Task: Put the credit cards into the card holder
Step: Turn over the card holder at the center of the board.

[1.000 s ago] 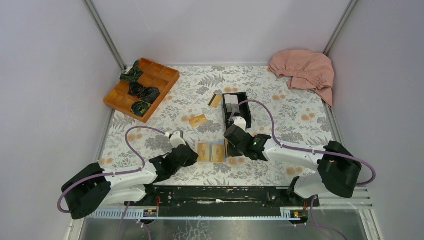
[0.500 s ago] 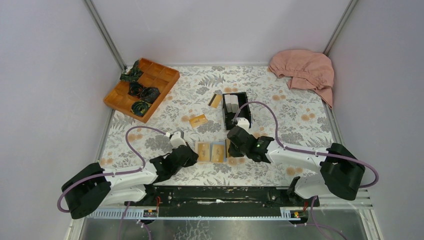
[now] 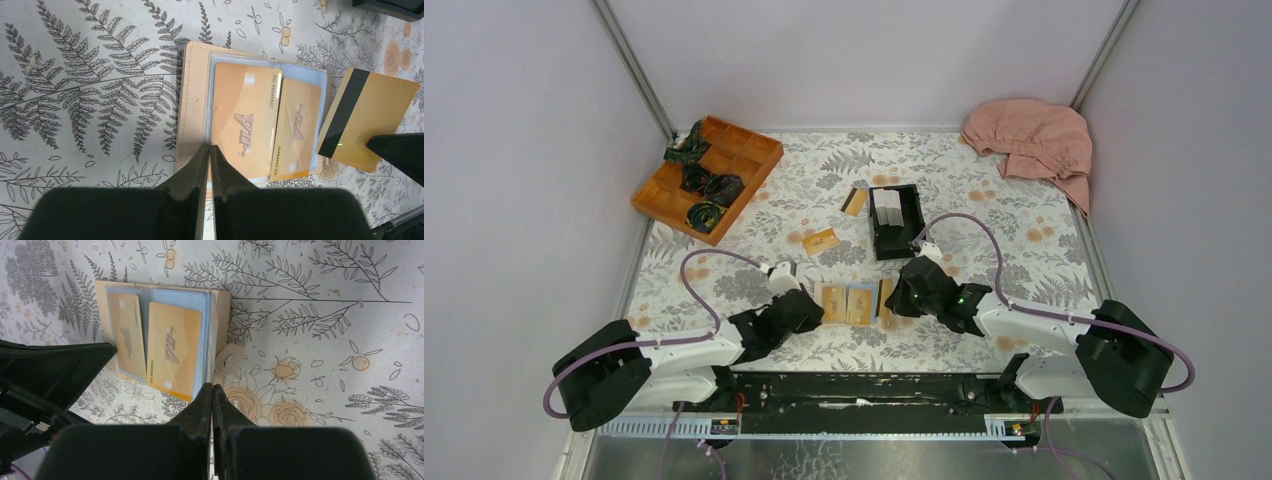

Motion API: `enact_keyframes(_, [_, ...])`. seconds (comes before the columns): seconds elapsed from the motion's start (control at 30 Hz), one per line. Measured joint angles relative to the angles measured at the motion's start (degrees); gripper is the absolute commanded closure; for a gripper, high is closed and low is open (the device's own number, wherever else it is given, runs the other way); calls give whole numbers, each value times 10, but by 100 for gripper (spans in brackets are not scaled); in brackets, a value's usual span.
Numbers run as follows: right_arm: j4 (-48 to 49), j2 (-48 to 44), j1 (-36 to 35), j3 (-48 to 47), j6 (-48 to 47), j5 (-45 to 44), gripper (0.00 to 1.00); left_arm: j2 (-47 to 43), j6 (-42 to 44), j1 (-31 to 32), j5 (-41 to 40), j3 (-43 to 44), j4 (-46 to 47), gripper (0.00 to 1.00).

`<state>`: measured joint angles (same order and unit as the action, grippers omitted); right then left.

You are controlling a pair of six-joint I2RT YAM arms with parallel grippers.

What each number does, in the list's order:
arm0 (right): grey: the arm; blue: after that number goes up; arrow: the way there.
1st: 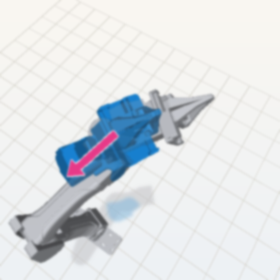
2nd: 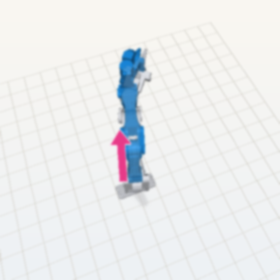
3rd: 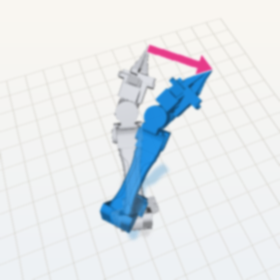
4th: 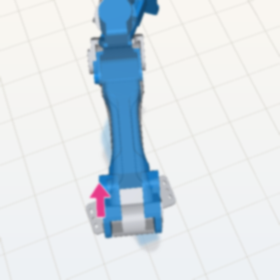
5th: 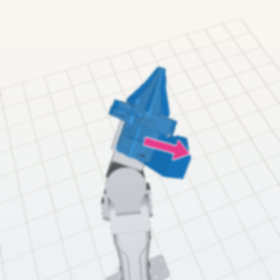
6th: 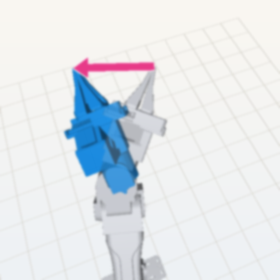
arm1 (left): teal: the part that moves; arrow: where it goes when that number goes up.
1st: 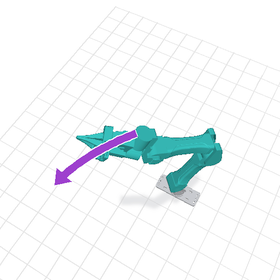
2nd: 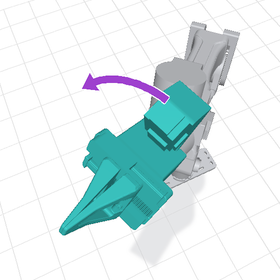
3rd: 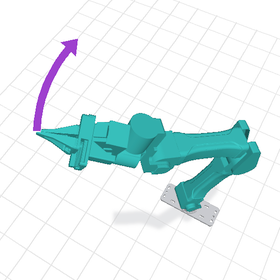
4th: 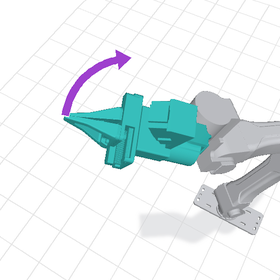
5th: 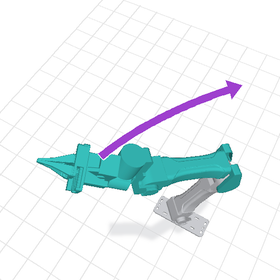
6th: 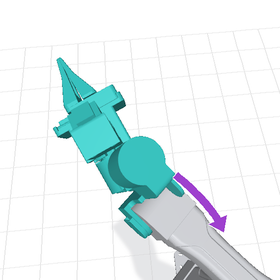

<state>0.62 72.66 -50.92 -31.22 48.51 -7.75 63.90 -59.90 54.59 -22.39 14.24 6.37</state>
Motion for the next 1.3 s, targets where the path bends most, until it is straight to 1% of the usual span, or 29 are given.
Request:
enact_keyframes(0.43, [60, -14, 12, 41, 25, 41, 100, 3, -8, 9, -12, 5, -9, 90])
enact_keyframes(0.83, [49, -58, 13, 52, 28, 44, 100, 6, -10, 10, -15, 7, -12, 90])
enact_keyframes(1.03, [49, -56, 13, 52, 28, 44, 100, 9, -10, 12, -18, 9, -12, 90])
enact_keyframes(1.3, [59, -29, 13, 52, 28, 46, 100, 13, -10, 13, -20, 11, -12, 91])
